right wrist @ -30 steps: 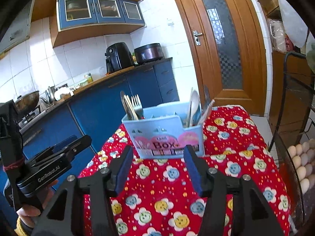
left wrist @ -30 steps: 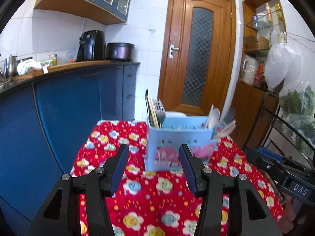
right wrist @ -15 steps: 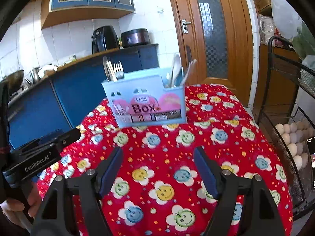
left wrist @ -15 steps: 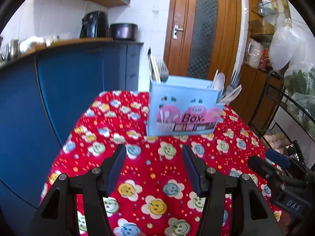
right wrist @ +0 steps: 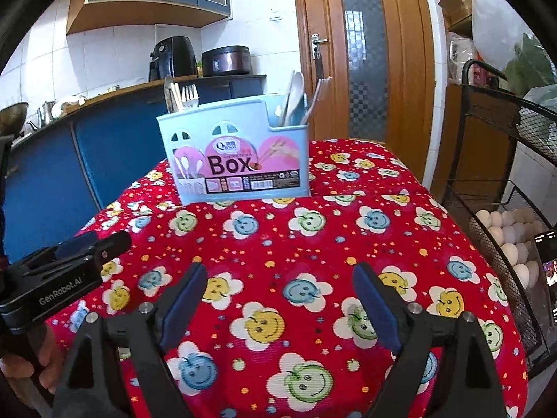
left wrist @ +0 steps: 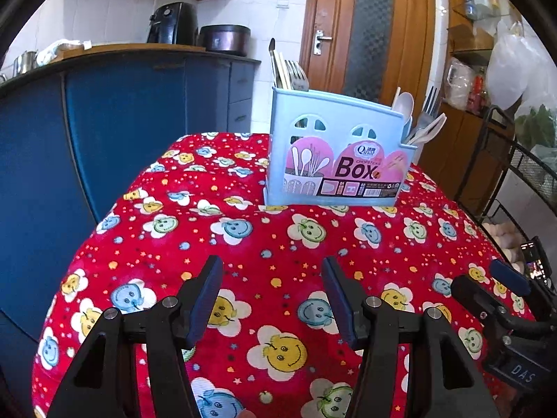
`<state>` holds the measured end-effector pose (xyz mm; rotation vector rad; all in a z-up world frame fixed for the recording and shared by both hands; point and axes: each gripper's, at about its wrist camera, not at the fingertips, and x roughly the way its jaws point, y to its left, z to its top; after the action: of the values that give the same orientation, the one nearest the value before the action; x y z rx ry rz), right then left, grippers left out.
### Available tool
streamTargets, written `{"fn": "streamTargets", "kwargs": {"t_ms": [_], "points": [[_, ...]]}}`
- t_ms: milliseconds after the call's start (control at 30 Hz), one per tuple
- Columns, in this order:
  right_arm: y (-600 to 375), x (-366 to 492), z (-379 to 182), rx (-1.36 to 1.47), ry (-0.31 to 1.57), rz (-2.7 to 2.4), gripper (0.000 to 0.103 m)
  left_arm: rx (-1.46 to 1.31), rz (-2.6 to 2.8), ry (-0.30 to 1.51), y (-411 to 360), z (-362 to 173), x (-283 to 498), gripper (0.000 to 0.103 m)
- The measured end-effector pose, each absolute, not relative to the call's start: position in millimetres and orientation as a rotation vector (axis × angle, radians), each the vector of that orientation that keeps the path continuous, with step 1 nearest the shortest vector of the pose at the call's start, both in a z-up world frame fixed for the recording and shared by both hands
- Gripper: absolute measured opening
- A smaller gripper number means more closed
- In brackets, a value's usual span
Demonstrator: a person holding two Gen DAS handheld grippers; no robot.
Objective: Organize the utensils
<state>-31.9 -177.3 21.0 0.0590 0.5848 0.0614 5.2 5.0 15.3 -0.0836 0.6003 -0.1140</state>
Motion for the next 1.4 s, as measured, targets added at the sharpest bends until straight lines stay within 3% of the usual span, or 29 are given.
{"fn": "streamTargets", "kwargs": {"t_ms": [1400], "points": [[-177.7, -29.9, 8.6, 0.056, 0.595, 0.028, 0.089, -0.052, -0.093, 0.584, -2.6, 7.6, 3.8, 0.060]]}}
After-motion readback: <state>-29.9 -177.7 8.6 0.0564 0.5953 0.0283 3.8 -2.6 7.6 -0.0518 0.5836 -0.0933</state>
